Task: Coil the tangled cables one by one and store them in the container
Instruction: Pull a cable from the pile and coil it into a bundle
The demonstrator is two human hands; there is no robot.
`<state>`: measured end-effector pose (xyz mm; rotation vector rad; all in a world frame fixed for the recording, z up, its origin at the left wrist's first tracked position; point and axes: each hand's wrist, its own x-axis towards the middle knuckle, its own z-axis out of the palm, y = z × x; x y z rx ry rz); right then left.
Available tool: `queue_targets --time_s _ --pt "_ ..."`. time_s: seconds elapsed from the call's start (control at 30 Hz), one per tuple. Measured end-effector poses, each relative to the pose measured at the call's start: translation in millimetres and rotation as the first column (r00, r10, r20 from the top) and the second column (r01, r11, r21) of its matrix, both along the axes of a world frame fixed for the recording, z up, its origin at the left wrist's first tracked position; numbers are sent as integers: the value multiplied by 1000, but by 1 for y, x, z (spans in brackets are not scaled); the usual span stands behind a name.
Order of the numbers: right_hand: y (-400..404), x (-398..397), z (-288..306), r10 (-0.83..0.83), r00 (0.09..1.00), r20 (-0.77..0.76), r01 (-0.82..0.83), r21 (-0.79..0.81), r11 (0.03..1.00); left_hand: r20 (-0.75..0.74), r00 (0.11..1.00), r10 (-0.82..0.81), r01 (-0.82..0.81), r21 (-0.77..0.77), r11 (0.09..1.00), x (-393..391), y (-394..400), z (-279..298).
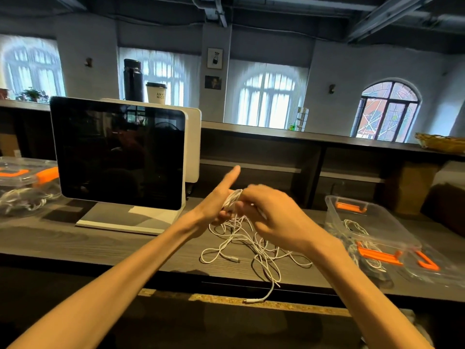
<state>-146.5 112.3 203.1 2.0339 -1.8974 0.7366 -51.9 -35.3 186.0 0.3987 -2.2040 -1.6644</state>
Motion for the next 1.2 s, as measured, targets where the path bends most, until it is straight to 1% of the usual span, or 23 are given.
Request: queue_targets --time_s 0.03,0.1,0.2,0.3,0.33,0.4,0.47,0.53,0.6,0.67,0.7,0.77,0.8,0.83,0.87,0.93,0.97,1.0,1.03,1.1,1.17,1.2 --pt "1 -3 5 -16 999 -39 14 -48 999 25 998 -61 59 78 995 2 3 3" --pt "0 -6 12 -11 999 -40 8 -80 997 50 994 -100 91 149 985 3 7 5" --pt "-1 -4 13 51 999 6 -51 -53 997 56 988 -146 132 199 971 1 12 8" --pt "-2 -6 8 14 1000 7 -12 -152 988 58 973 -224 210 187 960 5 14 10" --pt "-3 -8 8 -2 1000 24 6 -177 984 50 978 -203 192 169 967 5 16 9" --pt "-5 -12 10 -30 996 89 47 -186 981 19 996 -93 90 111 990 7 26 7" --pt "-7 -16 13 -56 977 204 87 -149 985 -34 999 10 -8 34 999 7 32 5" --pt "-7 -18 14 -80 910 407 123 -82 989 -95 994 45 -48 -30 998 5 34 3" --pt "-6 -21 14 -118 818 562 148 -7 989 -154 988 17 -31 -89 996 4 34 1" --pt "-4 -24 12 -147 741 655 156 45 987 -241 970 -29 -4 -136 991 4 32 -1" --pt "-3 -25 9 -129 695 707 128 55 990 -277 960 -40 2 -135 991 5 31 -1" --pt "-2 -24 3 -55 613 788 50 31 998 -328 943 -46 15 -97 995 3 23 -1" --pt "-2 -22 -1 -22 607 794 30 5 1000 -334 941 -49 34 -52 998 2 21 -2" --pt "-1 -20 -4 -2 632 775 28 -21 999 -336 941 -41 48 12 999 2 19 -1" --pt "0 -18 -8 -2 689 724 50 -45 998 -325 945 -27 52 69 996 2 18 -1" --pt "0 -12 -13 -57 852 521 133 -109 985 -272 962 14 21 127 992 0 15 -1" --pt "0 -8 -16 -86 909 409 157 -144 977 -256 966 31 2 129 992 -1 14 -1" --pt "-1 -3 -18 -102 940 326 163 -166 972 -242 969 52 -23 121 992 -3 13 -2" --pt "-2 1 -20 -109 954 278 162 -173 971 -232 970 80 -53 122 991 -4 13 -2" --pt "-3 6 -23 -125 962 242 171 -176 970 -220 966 138 -111 134 985 -9 10 -4" --pt "0 8 -25 -115 960 254 167 -197 966 -216 962 164 -126 179 976 -8 7 -4" --pt "2 10 -24 -96 956 276 158 -214 964 -216 965 147 -101 214 972 -7 5 -4"
